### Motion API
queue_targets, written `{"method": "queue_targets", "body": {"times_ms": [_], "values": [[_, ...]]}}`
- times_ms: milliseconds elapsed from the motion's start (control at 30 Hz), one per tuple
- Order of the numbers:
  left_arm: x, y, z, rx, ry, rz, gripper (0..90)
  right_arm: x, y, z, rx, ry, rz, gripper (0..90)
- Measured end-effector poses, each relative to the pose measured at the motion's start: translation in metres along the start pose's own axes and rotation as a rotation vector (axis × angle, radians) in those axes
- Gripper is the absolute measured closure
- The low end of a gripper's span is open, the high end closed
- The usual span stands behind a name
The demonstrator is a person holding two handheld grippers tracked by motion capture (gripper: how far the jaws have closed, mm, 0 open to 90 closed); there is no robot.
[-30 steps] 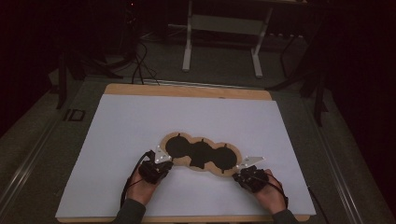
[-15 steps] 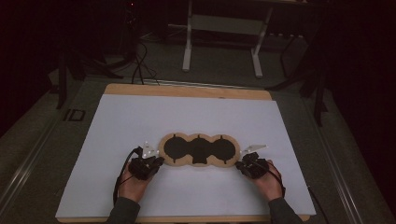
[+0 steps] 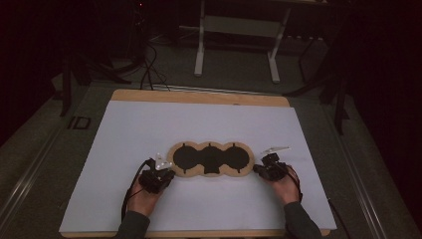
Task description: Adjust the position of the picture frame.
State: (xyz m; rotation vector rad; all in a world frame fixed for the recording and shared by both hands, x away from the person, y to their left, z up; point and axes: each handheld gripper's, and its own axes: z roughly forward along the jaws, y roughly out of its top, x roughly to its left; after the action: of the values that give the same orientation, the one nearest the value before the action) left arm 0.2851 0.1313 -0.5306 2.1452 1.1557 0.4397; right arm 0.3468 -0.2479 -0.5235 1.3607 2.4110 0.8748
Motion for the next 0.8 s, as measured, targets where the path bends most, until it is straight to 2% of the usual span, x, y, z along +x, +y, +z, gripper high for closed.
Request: {"method": "queue_targets", "body": {"times_ms": [267,600,800], "values": [[0.0084,-0.0022,-0.0020,0.000,0.024,-0.043,88.1,0.0055,0.0059,0.0065,-0.010,0.025,-0.015,90.0],[0.0102,-0.0031,-0.0018,-0.004,0.023,-0.049,88.1,0.0063,0.0067,0.0084,-0.020,0.029,-0.002,90.0],[0.0092,-0.0042,-0.0021,0.000,0.023,-0.049,87.1,0.0063,0.0045,0.0091,-0.046,0.023,-0.003,89.6]]}}
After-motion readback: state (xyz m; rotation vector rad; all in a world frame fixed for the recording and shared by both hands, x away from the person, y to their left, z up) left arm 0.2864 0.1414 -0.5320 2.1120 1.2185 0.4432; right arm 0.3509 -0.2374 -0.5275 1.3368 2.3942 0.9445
